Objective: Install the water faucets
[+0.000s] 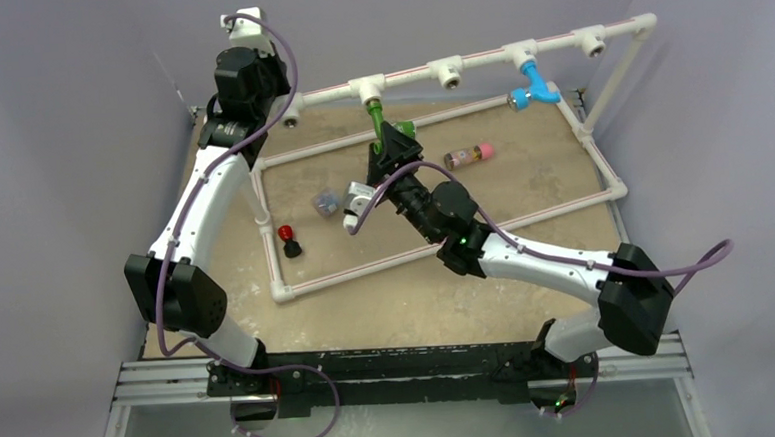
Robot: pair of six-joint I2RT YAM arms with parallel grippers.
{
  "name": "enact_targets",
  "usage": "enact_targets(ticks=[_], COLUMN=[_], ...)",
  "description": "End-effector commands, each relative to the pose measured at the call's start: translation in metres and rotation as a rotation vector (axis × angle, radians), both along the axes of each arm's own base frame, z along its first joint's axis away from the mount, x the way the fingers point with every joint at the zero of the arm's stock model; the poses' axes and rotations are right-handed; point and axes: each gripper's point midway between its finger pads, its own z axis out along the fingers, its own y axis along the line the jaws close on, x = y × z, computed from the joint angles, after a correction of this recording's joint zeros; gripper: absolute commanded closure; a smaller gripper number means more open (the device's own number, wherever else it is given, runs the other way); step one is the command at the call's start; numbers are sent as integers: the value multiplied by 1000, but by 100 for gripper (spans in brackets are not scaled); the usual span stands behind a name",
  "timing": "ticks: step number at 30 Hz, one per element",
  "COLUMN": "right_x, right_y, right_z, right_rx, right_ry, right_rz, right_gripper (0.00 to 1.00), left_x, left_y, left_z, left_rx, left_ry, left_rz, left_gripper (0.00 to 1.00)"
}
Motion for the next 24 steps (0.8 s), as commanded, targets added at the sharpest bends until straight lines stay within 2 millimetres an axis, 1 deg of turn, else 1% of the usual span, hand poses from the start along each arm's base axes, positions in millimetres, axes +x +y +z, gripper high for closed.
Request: enact_targets(ticks=[1, 5, 7, 9, 10, 11, 14, 19, 24], right_x=[3, 6, 7, 10, 11, 13, 12, 9, 4], right_y=[-8, -10, -11, -13, -15, -18, -13, -4, 5], right_z=[33, 32, 28, 25, 25, 25, 22, 21, 23], right_rx=[125, 177, 210, 261, 300, 356, 515, 904, 1238], right_ry=[-19, 11, 32, 59, 72, 93, 192, 429, 638], right_rz=[-21, -31, -37, -41, -47, -53, -2, 128, 252], right_gripper=[48, 68, 81, 97, 100, 100, 100, 100, 100], left_x=[-19, -19, -19, -18, -18, -18, -19, -19, -19], left_y=[-34, -34, -35, -35, -35, -35, -34, -34, -35], left_z=[-114, -113, -112, -111, -111, -111, -112, -111, -110], left_rx=[72, 73, 71, 71, 71, 71, 74, 73, 71], left_ry=[339, 338, 337, 335, 334, 334, 335, 332, 332], left_rz=[-137, -138, -139, -140, -139, -139, -139, -138, -140], left_gripper=[100, 100, 100, 100, 100, 100, 100, 100, 100])
